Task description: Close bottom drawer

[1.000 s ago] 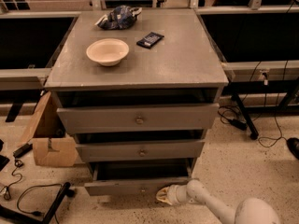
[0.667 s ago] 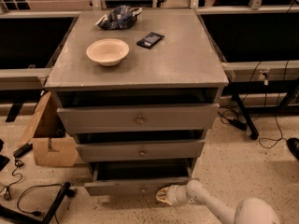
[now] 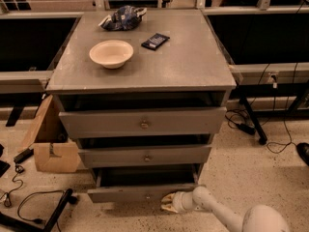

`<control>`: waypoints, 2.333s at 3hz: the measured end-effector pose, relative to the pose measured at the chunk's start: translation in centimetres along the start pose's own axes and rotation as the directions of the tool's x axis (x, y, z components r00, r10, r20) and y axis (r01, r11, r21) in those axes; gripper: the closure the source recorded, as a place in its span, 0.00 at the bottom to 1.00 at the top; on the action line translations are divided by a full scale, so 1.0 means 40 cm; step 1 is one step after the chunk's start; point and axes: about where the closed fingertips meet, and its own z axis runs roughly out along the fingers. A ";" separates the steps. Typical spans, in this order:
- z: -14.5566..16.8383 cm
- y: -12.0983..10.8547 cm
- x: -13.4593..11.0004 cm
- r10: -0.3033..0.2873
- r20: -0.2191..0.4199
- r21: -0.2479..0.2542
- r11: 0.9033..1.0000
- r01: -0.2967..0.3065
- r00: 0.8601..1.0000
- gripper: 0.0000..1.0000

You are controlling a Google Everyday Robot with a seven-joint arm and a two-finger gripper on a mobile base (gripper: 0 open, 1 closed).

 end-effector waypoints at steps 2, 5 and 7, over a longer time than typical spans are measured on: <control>0.000 0.000 0.000 0.000 0.000 0.000 1.000 0.000 1.000 0.00; 0.007 0.005 0.000 -0.003 -0.018 -0.011 1.000 0.003 1.000 0.42; 0.057 -0.115 0.046 -0.031 -0.150 -0.041 0.999 0.025 0.988 0.89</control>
Offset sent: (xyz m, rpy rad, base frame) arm 0.0000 0.0000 0.0000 0.0000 0.0000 0.0000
